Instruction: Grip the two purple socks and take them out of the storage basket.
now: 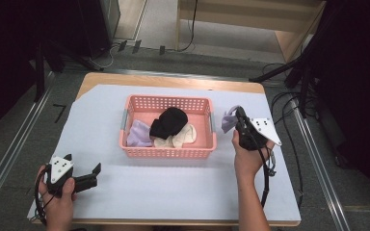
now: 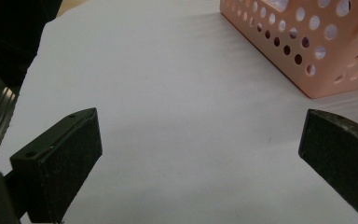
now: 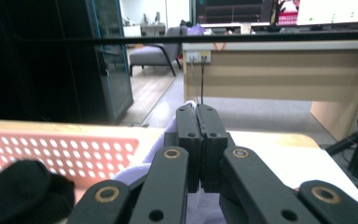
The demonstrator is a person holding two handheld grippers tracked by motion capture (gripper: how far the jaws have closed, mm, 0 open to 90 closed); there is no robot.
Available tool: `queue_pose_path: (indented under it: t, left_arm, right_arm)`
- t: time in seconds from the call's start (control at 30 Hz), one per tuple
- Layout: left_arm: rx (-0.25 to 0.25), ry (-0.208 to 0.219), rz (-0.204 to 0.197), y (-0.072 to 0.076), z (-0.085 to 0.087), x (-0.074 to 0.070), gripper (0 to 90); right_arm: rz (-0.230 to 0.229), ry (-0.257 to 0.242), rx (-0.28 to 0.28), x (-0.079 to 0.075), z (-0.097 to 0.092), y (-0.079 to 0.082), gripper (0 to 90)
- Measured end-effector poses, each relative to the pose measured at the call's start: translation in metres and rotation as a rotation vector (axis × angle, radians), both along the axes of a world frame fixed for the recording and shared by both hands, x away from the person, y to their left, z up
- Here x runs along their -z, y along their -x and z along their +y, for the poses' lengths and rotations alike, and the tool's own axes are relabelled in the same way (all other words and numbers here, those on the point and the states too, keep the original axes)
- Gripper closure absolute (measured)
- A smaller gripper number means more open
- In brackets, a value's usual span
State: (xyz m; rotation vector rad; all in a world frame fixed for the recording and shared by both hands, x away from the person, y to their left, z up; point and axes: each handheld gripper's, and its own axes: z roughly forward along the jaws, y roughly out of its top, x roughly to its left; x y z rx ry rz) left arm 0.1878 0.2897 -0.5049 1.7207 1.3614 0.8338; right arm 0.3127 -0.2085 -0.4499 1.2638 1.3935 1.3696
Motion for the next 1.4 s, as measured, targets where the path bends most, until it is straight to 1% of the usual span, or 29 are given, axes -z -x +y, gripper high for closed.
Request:
queue_pose_path:
  t: [0.1,0.33,0.37,0.4,0.43,0.47,0.5,0.53,0.57,0.6,0.67,0.7,0.73,0.77,0.83,0.93,1.03,1.3,1.37,1.4]
  left_arm:
    - [0.0,0.0,-0.002,0.0,0.0,0.0,0.2]
    - [-0.001,0.0,-0.004,0.0,0.0,0.0,0.2]
    - [-0.002,0.002,-0.003,0.0,0.0,0.0,0.2]
    - [-0.002,0.002,-0.003,0.0,0.0,0.0,0.1]
    - [-0.002,0.002,-0.002,0.0,0.0,0.0,0.2]
    - [-0.002,0.002,-0.003,0.0,0.0,0.0,0.1]
    - [-0.002,0.002,-0.003,0.0,0.0,0.0,0.2]
    - [-0.002,0.002,-0.003,0.0,0.0,0.0,0.2]
    - [-0.001,0.001,-0.002,0.0,0.0,0.0,0.2]
    - [-0.002,0.001,-0.002,0.0,0.0,0.0,0.2]
    - [-0.001,0.001,-0.001,0.0,0.0,0.0,0.1]
    - [-0.002,0.001,-0.003,0.0,0.0,0.0,0.1]
    - [-0.001,-0.001,-0.002,0.0,0.0,0.0,0.2]
    - [0.0,-0.003,-0.001,0.0,0.0,0.0,0.1]
    - [-0.001,-0.003,-0.002,0.0,-0.001,0.0,0.1]
    - [-0.001,-0.004,-0.004,0.0,0.0,0.0,0.1]
    - [-0.001,-0.003,-0.004,0.0,0.0,0.0,0.2]
    - [-0.001,0.002,-0.003,0.0,0.0,0.0,0.2]
    - [0.0,0.0,0.001,0.0,0.0,0.0,0.1]
    - [-0.001,0.001,-0.001,0.0,0.0,0.0,0.2]
  right_arm:
    - [0.026,0.016,0.009,0.012,-0.004,0.0,89.8]
    - [0.097,0.032,0.024,0.039,-0.013,0.002,89.5]
    - [0.107,0.039,0.021,0.042,-0.014,0.002,89.4]
    - [0.107,0.039,0.021,0.042,-0.014,0.002,89.4]
    - [0.132,0.037,0.014,0.049,-0.018,0.004,87.6]
    - [0.145,0.03,0.01,0.051,-0.019,0.005,84.8]
    - [0.16,0.018,0.009,0.053,-0.021,0.007,79.8]
    - [0.173,-0.006,0.005,0.053,-0.023,0.009,74.2]
    - [0.181,-0.041,0.006,0.053,-0.025,0.011,69.7]
    - [0.178,-0.067,0.008,0.051,-0.026,0.014,65.5]
    - [0.148,-0.092,0.012,0.046,-0.027,0.02,58.0]
    - [0.133,-0.102,0.009,0.043,-0.027,0.022,55.6]
    - [0.123,-0.109,0.008,0.04,-0.027,0.025,53.7]
    - [0.123,-0.111,0.009,0.038,-0.026,0.026,52.5]
    - [0.12,-0.1,0.008,0.034,-0.024,0.026,51.5]
    - [0.114,-0.107,-0.005,0.029,-0.018,0.026,51.5]
    - [0.107,-0.109,-0.032,0.025,-0.008,0.025,51.6]
    - [0.118,-0.105,-0.094,0.014,0.032,0.02,53.5]
    - [0.12,-0.085,-0.11,0.012,0.043,0.018,54.1]
    - [0.123,-0.085,-0.12,0.011,0.049,0.018,54.1]
